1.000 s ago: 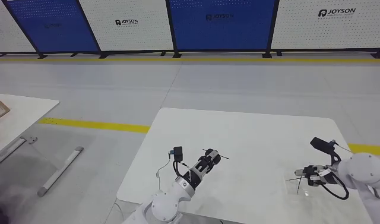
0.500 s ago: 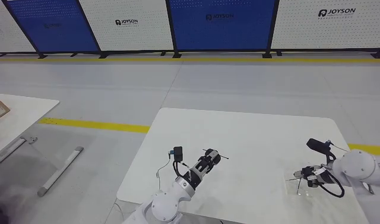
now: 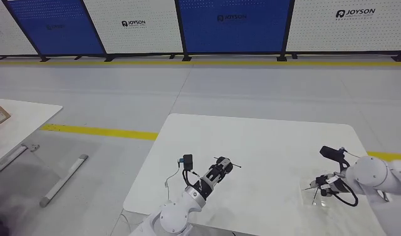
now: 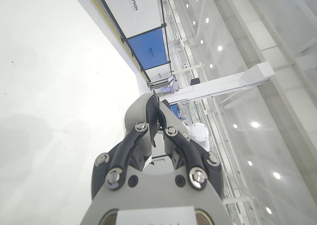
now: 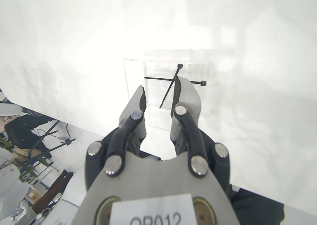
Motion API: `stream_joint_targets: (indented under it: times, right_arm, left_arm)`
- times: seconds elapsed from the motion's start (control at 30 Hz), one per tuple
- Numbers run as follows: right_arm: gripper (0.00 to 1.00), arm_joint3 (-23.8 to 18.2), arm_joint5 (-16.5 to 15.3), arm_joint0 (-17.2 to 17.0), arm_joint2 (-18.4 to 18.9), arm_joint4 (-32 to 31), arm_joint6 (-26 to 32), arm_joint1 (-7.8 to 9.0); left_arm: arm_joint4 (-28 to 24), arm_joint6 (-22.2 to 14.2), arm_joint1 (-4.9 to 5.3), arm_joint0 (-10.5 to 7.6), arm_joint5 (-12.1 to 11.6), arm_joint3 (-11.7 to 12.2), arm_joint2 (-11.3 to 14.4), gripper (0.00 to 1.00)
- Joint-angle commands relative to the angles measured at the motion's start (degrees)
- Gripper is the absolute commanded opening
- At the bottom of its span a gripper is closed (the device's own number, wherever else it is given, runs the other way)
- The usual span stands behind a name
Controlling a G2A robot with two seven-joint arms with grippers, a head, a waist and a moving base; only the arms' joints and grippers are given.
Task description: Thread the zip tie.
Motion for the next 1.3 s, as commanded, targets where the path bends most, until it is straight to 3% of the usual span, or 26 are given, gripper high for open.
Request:
stream_joint_targets:
  times: [0.0,0.33,0.8,1.27]
  right_arm:
    - [0.27,0.2,0.0,0.2,-0.4,0.1,0.0,0.09]
    - [0.28,1.3,0.0,1.5,-2.0,1.0,0.0,0.67]
    - [0.27,0.5,0.0,0.7,-2.0,2.5,0.0,2.04]
    - [0.26,5.2,0.0,5.0,-6.9,3.0,0.0,1.18]
  left_arm:
    - [0.0,0.0,0.00,0.00,0.0,0.0,0.0,0.00]
    - [0.0,0.0,0.00,0.00,0.0,0.0,0.0,0.00]
    - [0.0,0.0,0.00,0.00,0.0,0.0,0.0,0.00]
    - [0.0,0.0,0.00,0.00,0.0,0.0,0.0,0.00]
